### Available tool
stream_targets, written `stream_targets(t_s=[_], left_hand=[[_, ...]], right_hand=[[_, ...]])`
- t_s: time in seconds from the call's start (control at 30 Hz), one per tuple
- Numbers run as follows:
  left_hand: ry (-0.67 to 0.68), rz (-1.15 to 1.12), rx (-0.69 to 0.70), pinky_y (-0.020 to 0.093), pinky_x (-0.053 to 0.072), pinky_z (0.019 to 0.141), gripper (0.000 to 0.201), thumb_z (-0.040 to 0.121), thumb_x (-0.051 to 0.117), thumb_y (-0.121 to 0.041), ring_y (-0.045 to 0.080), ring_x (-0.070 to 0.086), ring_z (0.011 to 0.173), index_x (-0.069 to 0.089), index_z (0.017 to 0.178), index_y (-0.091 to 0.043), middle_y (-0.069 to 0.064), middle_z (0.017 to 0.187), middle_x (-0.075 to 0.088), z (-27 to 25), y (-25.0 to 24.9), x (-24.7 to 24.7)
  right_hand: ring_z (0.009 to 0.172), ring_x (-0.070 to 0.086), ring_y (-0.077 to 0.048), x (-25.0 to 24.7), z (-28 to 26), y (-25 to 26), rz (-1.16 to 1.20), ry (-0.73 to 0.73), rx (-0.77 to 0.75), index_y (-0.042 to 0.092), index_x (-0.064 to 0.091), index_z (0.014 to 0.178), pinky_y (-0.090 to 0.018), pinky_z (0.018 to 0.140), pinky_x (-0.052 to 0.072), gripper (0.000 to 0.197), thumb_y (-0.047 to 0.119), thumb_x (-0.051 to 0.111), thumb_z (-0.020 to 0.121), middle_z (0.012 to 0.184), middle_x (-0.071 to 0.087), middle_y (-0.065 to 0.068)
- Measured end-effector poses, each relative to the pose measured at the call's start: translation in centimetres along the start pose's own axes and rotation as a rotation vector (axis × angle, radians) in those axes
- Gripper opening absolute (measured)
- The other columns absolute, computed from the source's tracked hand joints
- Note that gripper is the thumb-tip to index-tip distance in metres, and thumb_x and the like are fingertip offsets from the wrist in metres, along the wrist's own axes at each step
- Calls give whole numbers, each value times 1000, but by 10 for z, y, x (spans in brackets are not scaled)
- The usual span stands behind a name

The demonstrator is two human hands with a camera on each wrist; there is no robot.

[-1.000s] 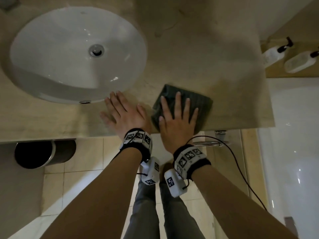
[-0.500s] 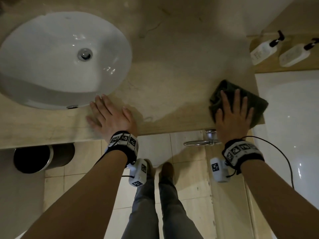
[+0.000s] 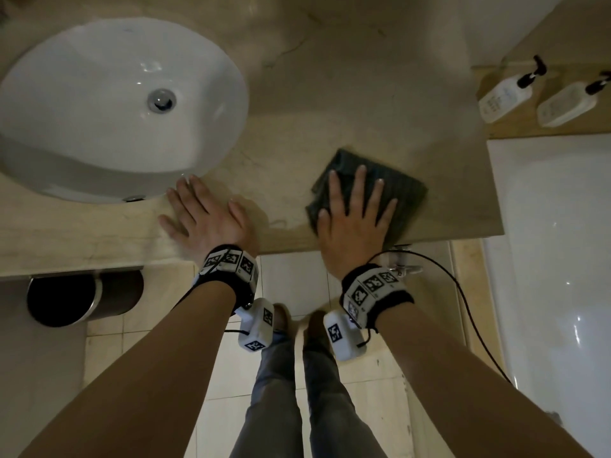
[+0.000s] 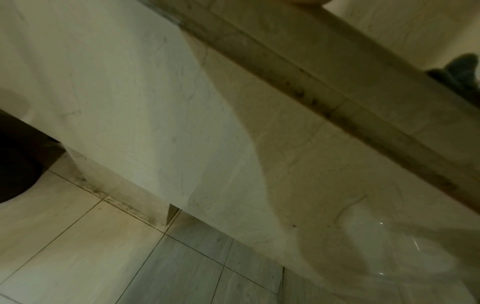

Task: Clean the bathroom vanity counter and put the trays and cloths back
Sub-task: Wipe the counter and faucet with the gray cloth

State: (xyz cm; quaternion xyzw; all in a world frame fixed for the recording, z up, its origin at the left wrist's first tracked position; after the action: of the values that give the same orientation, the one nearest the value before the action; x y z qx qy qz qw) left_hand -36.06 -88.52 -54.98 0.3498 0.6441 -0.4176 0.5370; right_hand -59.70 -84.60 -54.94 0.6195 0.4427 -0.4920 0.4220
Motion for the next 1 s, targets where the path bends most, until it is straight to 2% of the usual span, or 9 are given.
stream_targets(t_s=[0.1,0.17,0.23,0.37,0.53,0.7,0.8,0.9,1.0], left_hand=[[-2,11,2,54,3,116,71,90,27,-43,24,2,147,11,152,-13,7,159,11,0,1,-1],[5,13,3,54,2,116,71,90,26,-44,24,2,147,10,152,-13,7,160,10,1,1,-1],[7,17,2,54,3,116,72,90,25,-44,24,2,147,9,152,-13,7,160,10,1,2,0],[15,16,-1,54,2,116,72,90,26,-43,25,1,147,7,152,-13,7,160,9,0,0,-1],[35,11,-3,56,2,116,72,91,27,-43,26,1,147,7,152,-11,9,160,9,0,0,-3],[56,-15,0,55,-1,116,71,92,25,-43,25,-3,148,2,152,-12,8,160,5,-1,-2,-5],[55,-13,0,55,0,116,72,92,23,-45,25,-3,148,2,153,-13,7,161,4,-1,-1,-5],[65,-10,3,54,-1,116,72,91,21,-46,24,-3,148,1,153,-14,6,161,2,-1,0,-5],[79,-28,5,55,0,116,72,92,20,-46,24,-4,148,1,153,-13,6,161,2,-1,-1,-5]], right_hand=[[146,-3,-37,2,-5,0,-38,42,-204,36,-2,152,-60,115,1,60,52,15,96,161,-9,-7],[147,0,-34,-2,-3,-20,-47,39,-302,40,1,151,-58,116,2,59,53,15,95,161,-6,-3],[147,2,-34,-8,7,-59,-35,30,-213,43,2,150,-57,115,1,58,53,14,95,161,-5,-3],[146,5,-39,-16,22,-120,-27,0,126,38,4,152,-62,115,5,60,51,13,94,161,-2,-7],[145,1,-43,-12,24,-83,3,-18,261,32,-2,153,-64,113,2,61,47,18,97,160,-5,-12],[145,-8,-41,-1,14,7,-6,49,54,31,-11,151,-64,113,-1,63,48,19,98,159,-17,-10],[146,-8,-39,4,-2,43,-23,48,-91,33,-7,152,-61,114,-4,61,49,15,98,160,-14,-8],[147,-7,-34,6,-6,34,-57,89,-233,37,-3,152,-57,116,-3,59,51,11,97,161,-12,-2],[148,-5,-28,1,-6,-2,-71,105,-328,42,0,151,-54,117,-1,57,52,9,95,161,-12,3]])
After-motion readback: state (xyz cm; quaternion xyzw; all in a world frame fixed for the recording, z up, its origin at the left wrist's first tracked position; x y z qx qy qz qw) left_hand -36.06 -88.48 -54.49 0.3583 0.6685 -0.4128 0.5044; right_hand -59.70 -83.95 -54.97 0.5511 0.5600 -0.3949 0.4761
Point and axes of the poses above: each hand's wrist, its own z-axis towards the middle knuckle, its own x-axis out of the palm, y = z × x, the point moved 9 cm from there along z, towards the middle knuckle
